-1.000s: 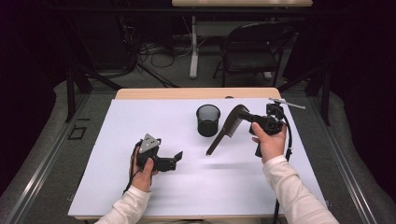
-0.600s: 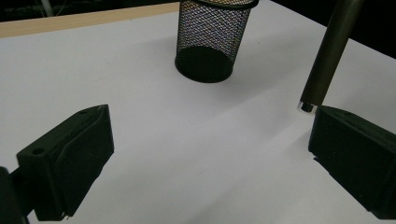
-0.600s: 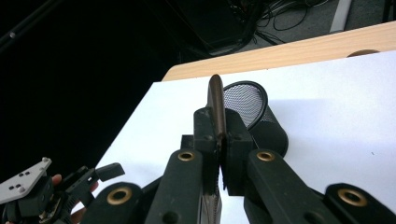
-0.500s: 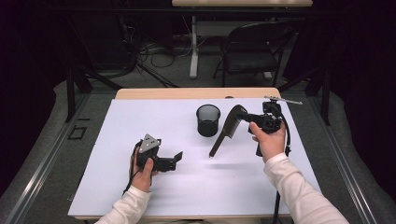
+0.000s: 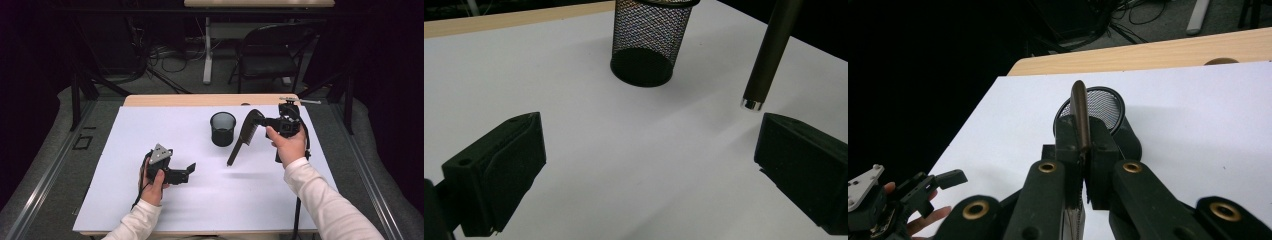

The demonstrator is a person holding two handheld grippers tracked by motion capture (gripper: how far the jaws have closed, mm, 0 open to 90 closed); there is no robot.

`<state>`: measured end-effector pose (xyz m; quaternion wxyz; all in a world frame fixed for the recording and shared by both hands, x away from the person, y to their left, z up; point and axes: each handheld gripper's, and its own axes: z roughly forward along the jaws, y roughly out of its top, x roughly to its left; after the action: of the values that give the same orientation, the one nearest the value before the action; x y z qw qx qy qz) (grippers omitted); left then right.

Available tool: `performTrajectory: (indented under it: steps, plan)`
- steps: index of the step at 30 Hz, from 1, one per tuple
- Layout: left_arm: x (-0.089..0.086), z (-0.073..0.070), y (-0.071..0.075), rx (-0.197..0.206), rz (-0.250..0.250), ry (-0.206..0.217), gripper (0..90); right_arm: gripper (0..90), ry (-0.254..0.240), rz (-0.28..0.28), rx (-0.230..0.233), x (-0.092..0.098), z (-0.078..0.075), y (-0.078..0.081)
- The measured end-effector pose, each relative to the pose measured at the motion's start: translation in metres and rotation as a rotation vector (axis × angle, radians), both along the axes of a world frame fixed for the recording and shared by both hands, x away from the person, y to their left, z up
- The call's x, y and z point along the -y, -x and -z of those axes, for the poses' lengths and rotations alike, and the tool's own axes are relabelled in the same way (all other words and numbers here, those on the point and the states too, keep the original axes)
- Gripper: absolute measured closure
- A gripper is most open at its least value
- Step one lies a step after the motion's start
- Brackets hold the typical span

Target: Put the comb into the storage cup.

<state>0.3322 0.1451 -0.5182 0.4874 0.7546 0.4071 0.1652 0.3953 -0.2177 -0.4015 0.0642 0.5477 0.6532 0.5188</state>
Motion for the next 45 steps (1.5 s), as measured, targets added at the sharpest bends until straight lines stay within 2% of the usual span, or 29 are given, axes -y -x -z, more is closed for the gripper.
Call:
performTrajectory:
  steps: [7, 32, 45]
  plan:
    - [0.0, 0.0, 0.0, -0.002, -0.005, 0.002, 0.3, 86.9, 0.018, 0.001, -0.016, -0.002, -0.009, -0.009]
    - [-0.001, 0.0, -0.001, -0.002, -0.009, 0.007, 0.3, 87.0, 0.024, 0.029, 0.0, -0.013, -0.044, -0.032]
    - [-0.001, 0.0, -0.001, -0.003, -0.009, 0.01, 0.3, 86.9, 0.036, 0.044, 0.014, -0.026, -0.064, -0.046]
